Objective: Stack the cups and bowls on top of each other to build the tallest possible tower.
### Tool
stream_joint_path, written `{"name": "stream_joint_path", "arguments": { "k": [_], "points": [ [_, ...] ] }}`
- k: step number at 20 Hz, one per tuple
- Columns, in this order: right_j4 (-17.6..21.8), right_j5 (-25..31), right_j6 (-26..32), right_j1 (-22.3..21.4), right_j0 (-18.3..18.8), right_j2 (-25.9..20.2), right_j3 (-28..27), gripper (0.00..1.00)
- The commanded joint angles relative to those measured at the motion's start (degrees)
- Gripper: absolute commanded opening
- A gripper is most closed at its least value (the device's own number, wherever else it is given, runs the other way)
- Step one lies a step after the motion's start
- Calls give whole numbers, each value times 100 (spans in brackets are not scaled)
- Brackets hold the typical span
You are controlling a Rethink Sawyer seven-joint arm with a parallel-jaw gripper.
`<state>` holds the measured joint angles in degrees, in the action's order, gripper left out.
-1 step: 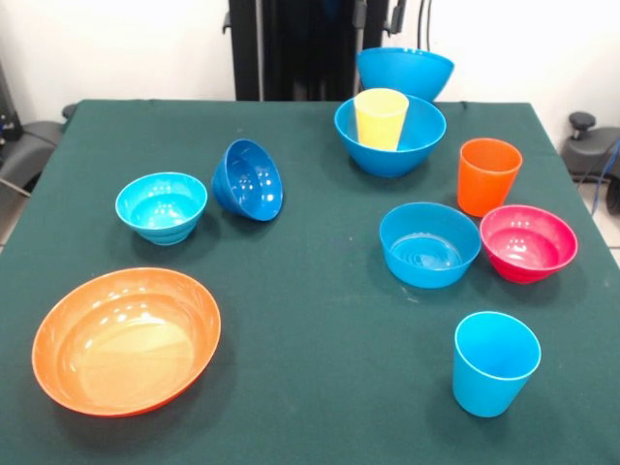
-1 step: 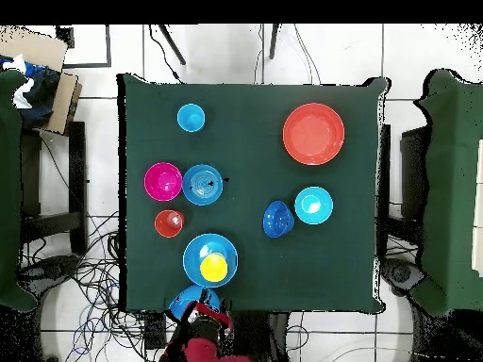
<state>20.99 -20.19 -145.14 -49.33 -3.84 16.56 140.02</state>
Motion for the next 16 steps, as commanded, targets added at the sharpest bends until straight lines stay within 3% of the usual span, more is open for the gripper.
{"name": "stream_joint_path", "arguments": {
  "k": [1,9,16],
  "points": [
    [-282,-46,-387,564,-91,-154,-628,100],
    [-560,-360,-269,1213,-488,255,-1083,100],
    [-722,-485,-343,1410,-738,371,-1165,100]
  ]
}}
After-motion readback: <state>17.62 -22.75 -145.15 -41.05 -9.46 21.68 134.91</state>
